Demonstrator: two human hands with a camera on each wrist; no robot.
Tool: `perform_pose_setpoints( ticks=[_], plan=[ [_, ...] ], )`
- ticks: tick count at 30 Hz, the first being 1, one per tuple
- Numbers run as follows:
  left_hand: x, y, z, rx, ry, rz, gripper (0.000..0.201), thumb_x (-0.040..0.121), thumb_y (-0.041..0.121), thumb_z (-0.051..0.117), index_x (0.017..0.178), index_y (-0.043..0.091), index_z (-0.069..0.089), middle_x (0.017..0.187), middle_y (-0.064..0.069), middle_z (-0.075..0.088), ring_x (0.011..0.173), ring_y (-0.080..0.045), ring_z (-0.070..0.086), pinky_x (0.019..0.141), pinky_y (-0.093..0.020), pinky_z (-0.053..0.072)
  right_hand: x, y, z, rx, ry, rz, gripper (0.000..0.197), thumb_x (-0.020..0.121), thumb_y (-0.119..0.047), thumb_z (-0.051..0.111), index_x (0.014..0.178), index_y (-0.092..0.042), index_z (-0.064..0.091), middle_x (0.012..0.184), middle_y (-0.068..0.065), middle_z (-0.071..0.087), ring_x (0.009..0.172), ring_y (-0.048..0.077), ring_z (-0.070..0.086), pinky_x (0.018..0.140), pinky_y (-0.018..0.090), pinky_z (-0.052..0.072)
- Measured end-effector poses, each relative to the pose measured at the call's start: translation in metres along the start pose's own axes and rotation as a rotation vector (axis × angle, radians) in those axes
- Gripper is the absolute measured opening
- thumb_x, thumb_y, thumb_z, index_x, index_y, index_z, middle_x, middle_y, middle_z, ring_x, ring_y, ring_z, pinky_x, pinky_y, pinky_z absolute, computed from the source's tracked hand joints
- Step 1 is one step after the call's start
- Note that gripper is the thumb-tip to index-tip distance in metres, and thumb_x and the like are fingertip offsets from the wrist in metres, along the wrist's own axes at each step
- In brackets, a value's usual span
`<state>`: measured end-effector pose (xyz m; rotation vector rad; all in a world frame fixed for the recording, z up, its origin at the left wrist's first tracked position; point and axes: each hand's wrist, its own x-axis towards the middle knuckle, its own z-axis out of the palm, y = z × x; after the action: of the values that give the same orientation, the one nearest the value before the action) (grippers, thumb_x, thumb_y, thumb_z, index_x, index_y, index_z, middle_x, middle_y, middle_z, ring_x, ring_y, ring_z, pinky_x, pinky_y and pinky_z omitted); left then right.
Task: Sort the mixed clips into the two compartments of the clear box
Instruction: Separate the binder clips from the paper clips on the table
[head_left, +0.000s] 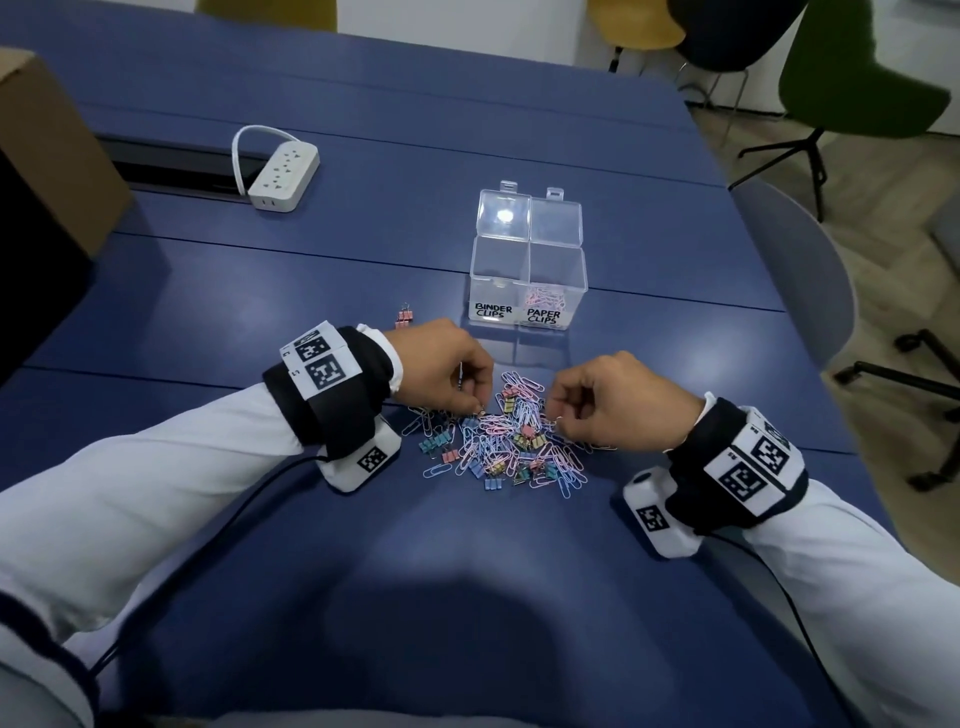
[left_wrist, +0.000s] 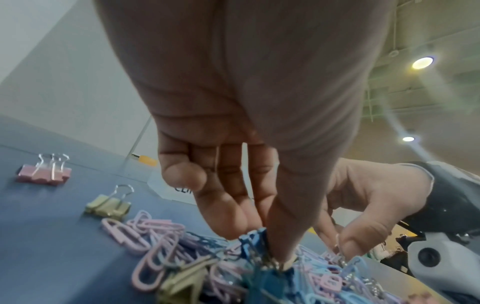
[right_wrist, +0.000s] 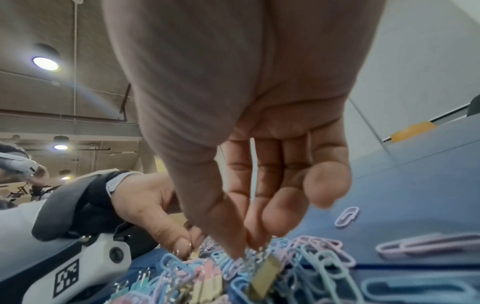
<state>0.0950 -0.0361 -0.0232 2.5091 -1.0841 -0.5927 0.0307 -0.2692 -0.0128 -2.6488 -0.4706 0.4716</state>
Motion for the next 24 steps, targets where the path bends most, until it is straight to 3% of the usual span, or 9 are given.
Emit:
perform_pose_setpoints(
  ticks=[5, 10, 13, 16, 19, 21, 24],
  plan=[
    [-0.005, -0.005, -0.004, -0.078, 0.003, -0.034, 0.010, 0.079, 0.032, 0.075, 0.085, 0.025, 0.071, 0.071, 0.011, 0.070, 0.061, 0.002, 0.060, 0.064, -0.014, 0.049, 0.000, 0.001, 0.001, -0.076, 0.022, -0.007, 0.022, 0.073, -0.033, 0.073, 0.094, -0.035, 0.068, 0.077, -0.015, 0.056, 0.066, -0.001, 0.052, 0.073, 0.036, 0.054],
    [-0.024, -0.030, -0.031, -0.127, 0.181, -0.118, 0.009, 0.078, 0.035, 0.076, 0.085, 0.030, 0.072, 0.071, 0.013, 0.070, 0.064, 0.001, 0.059, 0.063, -0.007, 0.043, 0.000, -0.006, 0.004, -0.084, 0.026, -0.113, 0.027, 0.073, -0.046, 0.075, 0.098, -0.037, 0.070, 0.081, -0.014, 0.050, 0.068, -0.001, 0.048, 0.070, 0.033, 0.050],
    [-0.034, -0.053, -0.041, -0.106, 0.206, -0.240, 0.011, 0.077, 0.036, 0.076, 0.085, 0.031, 0.072, 0.079, 0.010, 0.072, 0.070, -0.002, 0.061, 0.067, -0.012, 0.043, 0.003, -0.007, 0.008, -0.076, -0.016, -0.137, 0.021, 0.075, -0.043, 0.074, 0.094, -0.036, 0.073, 0.083, -0.009, 0.055, 0.071, 0.005, 0.051, 0.070, 0.038, 0.051],
    [-0.038, -0.067, -0.042, -0.132, 0.205, -0.306, 0.012, 0.076, 0.032, 0.078, 0.085, 0.028, 0.073, 0.077, 0.008, 0.072, 0.066, 0.002, 0.059, 0.063, -0.002, 0.039, 0.008, -0.005, 0.012, -0.062, -0.035, -0.142, 0.015, 0.075, -0.037, 0.076, 0.088, -0.031, 0.074, 0.083, -0.009, 0.059, 0.069, 0.005, 0.054, 0.071, 0.040, 0.053],
    [-0.039, -0.076, -0.040, -0.116, 0.202, -0.339, 0.010, 0.076, 0.030, 0.078, 0.085, 0.027, 0.073, 0.073, 0.010, 0.072, 0.062, 0.008, 0.058, 0.062, -0.001, 0.038, 0.010, -0.005, 0.012, -0.055, -0.057, -0.136, 0.013, 0.075, -0.036, 0.076, 0.084, -0.027, 0.073, 0.082, -0.010, 0.062, 0.067, 0.003, 0.056, 0.071, 0.040, 0.053],
    [-0.038, -0.079, -0.039, -0.084, 0.208, -0.350, 0.010, 0.078, 0.027, 0.077, 0.087, 0.026, 0.073, 0.073, 0.012, 0.070, 0.061, 0.011, 0.058, 0.060, 0.002, 0.037, 0.009, -0.007, 0.009, -0.049, -0.078, -0.147, 0.016, 0.076, -0.040, 0.075, 0.083, -0.027, 0.072, 0.083, -0.009, 0.063, 0.069, 0.004, 0.056, 0.072, 0.038, 0.053],
    [-0.035, -0.074, -0.037, 0.020, 0.309, -0.314, 0.012, 0.081, 0.028, 0.073, 0.093, 0.026, 0.071, 0.084, 0.009, 0.068, 0.062, 0.004, 0.057, 0.058, -0.003, 0.034, 0.006, -0.015, -0.005, 0.036, -0.108, -0.167, 0.015, 0.076, -0.041, 0.074, 0.081, -0.027, 0.071, 0.081, -0.010, 0.067, 0.071, 0.005, 0.059, 0.070, 0.027, 0.051]
  ],
)
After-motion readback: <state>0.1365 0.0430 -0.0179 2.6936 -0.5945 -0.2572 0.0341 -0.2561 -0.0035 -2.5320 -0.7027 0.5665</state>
